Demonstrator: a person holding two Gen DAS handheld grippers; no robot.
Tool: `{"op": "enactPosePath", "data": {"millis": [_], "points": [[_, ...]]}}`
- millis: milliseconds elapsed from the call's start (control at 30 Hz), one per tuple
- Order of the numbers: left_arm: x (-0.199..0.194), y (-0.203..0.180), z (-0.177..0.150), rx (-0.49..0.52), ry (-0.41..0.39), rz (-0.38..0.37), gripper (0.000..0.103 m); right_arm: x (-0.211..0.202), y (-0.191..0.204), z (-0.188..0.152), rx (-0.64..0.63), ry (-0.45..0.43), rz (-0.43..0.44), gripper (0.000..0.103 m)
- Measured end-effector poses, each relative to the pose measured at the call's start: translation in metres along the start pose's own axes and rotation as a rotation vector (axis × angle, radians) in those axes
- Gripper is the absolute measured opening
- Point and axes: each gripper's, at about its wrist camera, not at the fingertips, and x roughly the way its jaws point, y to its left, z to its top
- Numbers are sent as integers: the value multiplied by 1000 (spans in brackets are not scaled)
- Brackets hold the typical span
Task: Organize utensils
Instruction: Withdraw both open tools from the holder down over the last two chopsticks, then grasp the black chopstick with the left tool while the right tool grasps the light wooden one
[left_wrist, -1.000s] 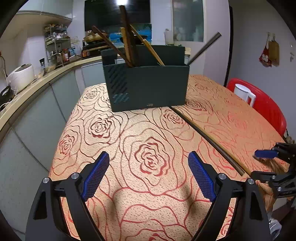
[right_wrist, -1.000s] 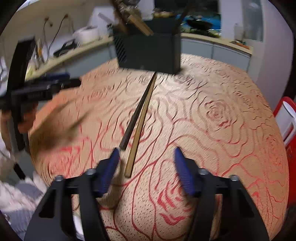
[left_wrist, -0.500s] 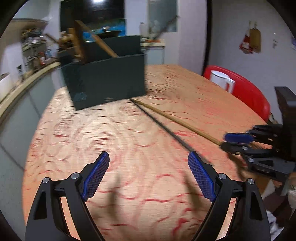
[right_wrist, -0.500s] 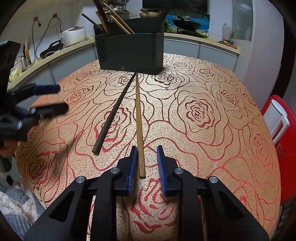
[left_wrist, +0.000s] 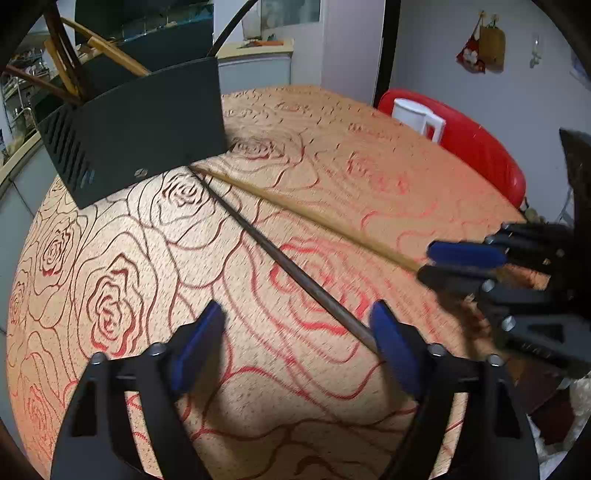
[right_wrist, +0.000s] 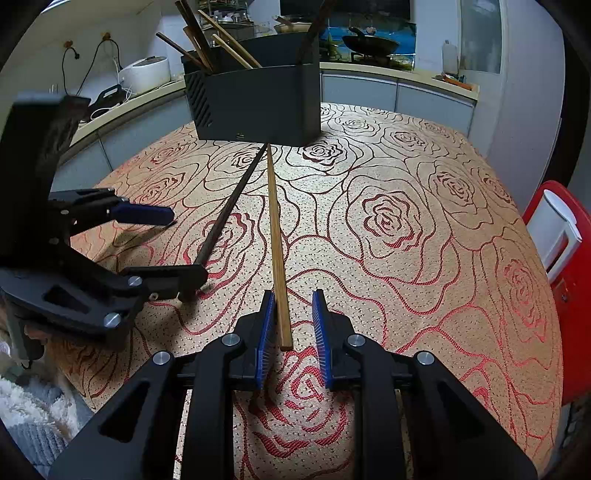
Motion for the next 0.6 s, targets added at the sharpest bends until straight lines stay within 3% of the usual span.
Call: {"op": "enactPosePath", "data": {"millis": [167, 333, 467, 600], "points": [[-17, 9, -10, 0, -9, 21, 60, 0, 4, -1, -4, -6, -3, 21], [-31, 17, -22, 7, -30, 108, 42, 0, 15, -2, -32, -16, -8, 21], [-40, 23, -32, -18, -53, 153, 42, 0, 21, -2, -55, -26, -21, 21], [-41, 30, -35, -77, -50, 116, 42, 0, 23, -2, -56, -27, -30, 21]]}}
